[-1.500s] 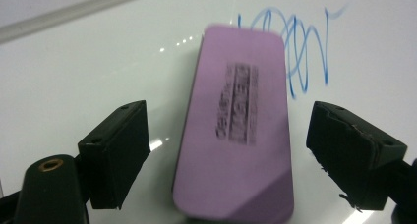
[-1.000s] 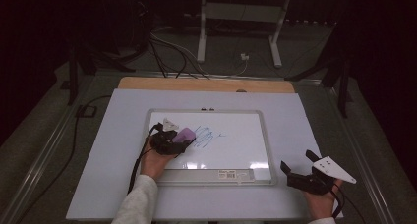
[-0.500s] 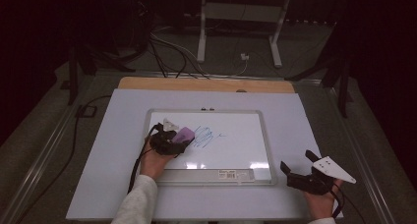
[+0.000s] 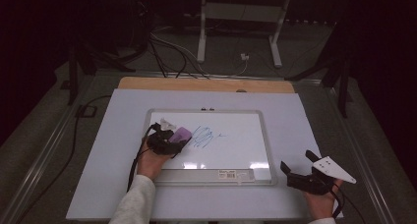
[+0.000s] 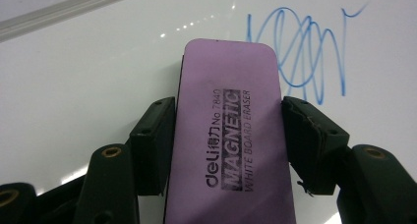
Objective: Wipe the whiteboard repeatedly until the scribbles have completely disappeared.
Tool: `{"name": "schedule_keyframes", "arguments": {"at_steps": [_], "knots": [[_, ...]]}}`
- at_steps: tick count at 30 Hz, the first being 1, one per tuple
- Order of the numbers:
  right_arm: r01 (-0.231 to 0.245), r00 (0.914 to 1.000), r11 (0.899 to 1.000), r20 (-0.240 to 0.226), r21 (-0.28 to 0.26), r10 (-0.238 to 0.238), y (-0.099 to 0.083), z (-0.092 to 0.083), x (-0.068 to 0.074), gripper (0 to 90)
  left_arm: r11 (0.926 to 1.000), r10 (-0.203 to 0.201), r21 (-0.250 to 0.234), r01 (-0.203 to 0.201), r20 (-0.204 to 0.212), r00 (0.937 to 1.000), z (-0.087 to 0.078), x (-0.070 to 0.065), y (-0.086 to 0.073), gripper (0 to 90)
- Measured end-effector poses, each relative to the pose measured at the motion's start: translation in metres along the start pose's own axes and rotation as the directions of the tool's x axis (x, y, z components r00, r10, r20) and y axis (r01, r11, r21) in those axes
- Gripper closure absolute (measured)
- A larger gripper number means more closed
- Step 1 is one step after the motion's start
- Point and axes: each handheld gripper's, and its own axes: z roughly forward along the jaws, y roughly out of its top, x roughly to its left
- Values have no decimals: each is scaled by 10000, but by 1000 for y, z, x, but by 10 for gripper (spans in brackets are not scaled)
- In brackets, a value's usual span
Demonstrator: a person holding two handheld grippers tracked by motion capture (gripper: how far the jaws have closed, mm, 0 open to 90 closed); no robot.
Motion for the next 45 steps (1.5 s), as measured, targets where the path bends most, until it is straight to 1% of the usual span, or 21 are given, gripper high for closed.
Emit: {"name": "schedule_keyframes", "arguments": {"at_steps": [5, 7, 8, 11, 13, 15, 17, 21, 23, 25, 26, 28, 30, 31, 33, 34, 35, 36, 37, 40, 45], "knots": [[37, 10000, 10000, -15, 24, -37, 0, 1, 1, 0, 9974, 724, 11, -726, 559, 9958, 4, -22, 1, 416], [31, 10000, 10000, 0, 35, -31, 0, 1, 1, 0, 9968, 801, 37, -804, 523, 9954, 5, -25, 3, 416], [28, 10000, 10000, 1, 27, -28, 0, 0, 1, 0, 9970, 766, 83, -771, 492, 9958, 5, -25, 3, 417], [1, 10000, 10000, 30, -1, -1, 0, -1, 0, 0, 9985, 530, 118, -530, 2, 9986, 5, -18, 5, 417], [1, 10000, 10000, 45, -14, -1, 0, -1, -1, 0, 9999, 157, 80, -154, -450, 9989, 4, -10, 5, 418], [1, 10000, 10000, 45, -17, -1, 0, -1, -1, 0, 9999, -139, 88, 143, -496, 9987, 4, -6, 5, 418], [21, 10000, 10000, 34, 5, -21, 0, 0, 0, 0, 10000, -19, 80, 24, -672, 9977, 4, -11, 5, 419], [74, 10000, 10000, -5, 39, -74, 0, 1, 2, 0, 9986, 499, 189, -495, -226, 9985, 6, -28, 6, 419], [92, 10000, 10000, -4, 30, -92, 0, 1, 2, 0, 9962, 835, 232, -837, 89, 9965, 8, -38, 8, 419], [75, 10000, 10000, 2, 24, -75, 0, 1, 2, 0, 9946, 1003, 208, -1013, 457, 9939, 9, -45, 8, 419], [61, 10000, 10000, 4, 25, -61, 0, 1, 2, 0, 9934, 1126, 196, -1133, 352, 9930, 9, -47, 8, 419], [66, 10000, 10000, 21, 22, -66, 0, 0, 1, 0, 9941, 1045, 250, -1054, 360, 9939, 9, -45, 8, 419], [30, 10000, 10000, 37, -5, -30, 0, -1, 0, 0, 9946, 1002, 294, -997, -146, 9949, 7, -38, 9, 419], [5, 10000, 10000, 42, -5, -5, 0, -1, 0, 0, 9961, 839, 315, -825, -456, 9954, 6, -33, 9, 420], [3, 10000, 10000, 56, -6, -2, 0, -1, -1, 0, 9990, 346, 338, -308, -1209, 9921, 3, -19, 8, 420], [-1, 10000, 10000, 75, 2, 1, 0, -1, -1, 0, 9996, 82, 296, -43, -1326, 9911, 2, -16, 7, 420], [4, 10000, 10000, 75, 2, -4, 0, -1, -1, 0, 9993, -264, 235, 295, -1231, 9920, 1, -12, 5, 420], [11, 10000, 10000, 75, 9, -11, 0, -1, -1, 0, 9992, -340, 181, 364, -1201, 9922, 1, -12, 4, 420], [-1, 10000, 10000, 78, 22, 0, 0, 0, 0, 0, 9994, -272, 179, 296, -1216, 9922, 1, -13, 4, 420], [11, 10000, 10000, 48, 46, -11, 0, 0, 1, 0, 9997, 113, 219, -93, -922, 9957, 4, -26, 6, 420], [93, 9999, 9999, 49, 76, -94, 0, 1, 2, 0, 9972, 714, 258, -709, -198, 9973, 10, -49, 10, 420]]}}
